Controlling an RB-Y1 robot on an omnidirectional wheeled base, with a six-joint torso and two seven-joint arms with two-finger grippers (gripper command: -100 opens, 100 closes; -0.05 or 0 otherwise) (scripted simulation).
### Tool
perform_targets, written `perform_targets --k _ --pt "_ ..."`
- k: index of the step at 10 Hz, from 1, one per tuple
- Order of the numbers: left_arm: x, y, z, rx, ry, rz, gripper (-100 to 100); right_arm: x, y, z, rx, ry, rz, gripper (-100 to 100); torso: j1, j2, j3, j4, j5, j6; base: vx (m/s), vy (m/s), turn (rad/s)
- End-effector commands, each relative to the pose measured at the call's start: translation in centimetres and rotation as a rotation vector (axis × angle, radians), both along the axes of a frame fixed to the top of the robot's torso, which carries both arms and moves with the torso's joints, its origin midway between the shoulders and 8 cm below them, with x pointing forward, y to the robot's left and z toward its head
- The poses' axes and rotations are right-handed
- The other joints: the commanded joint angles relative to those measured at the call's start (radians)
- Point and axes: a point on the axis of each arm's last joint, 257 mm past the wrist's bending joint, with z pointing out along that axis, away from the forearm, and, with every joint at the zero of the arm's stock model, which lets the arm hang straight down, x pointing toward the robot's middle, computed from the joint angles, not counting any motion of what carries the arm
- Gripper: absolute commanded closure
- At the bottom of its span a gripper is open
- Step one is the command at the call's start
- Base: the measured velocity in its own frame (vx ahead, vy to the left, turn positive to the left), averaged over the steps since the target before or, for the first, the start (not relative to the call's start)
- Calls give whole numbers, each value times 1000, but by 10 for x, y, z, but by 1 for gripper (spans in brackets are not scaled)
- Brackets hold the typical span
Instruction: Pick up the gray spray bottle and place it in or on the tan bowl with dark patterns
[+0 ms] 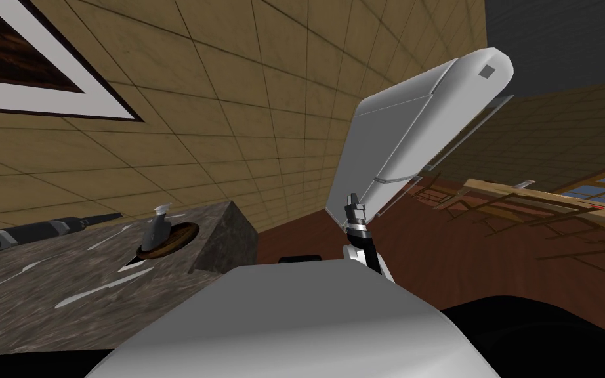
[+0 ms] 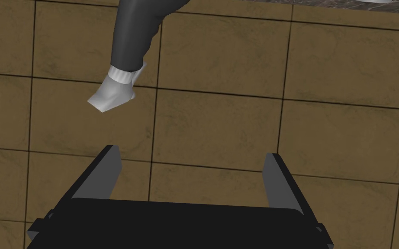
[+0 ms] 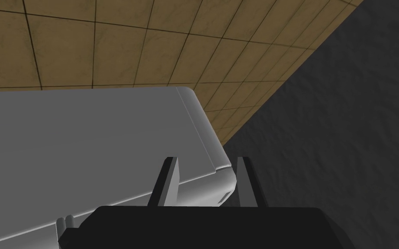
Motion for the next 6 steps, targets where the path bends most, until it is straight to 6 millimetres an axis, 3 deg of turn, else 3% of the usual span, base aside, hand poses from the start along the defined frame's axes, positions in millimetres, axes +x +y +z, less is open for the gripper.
perform_targets --k 1,6 --pt "0 0 0 0 0 0 0 0 0 0 0 0 0 0 0 0 0 0 0 0 0 0 0" --pt "0 0 0 0 0 0 0 0 0 0 0 0 0 0 0 0 0 0 0 0 0 0 0"
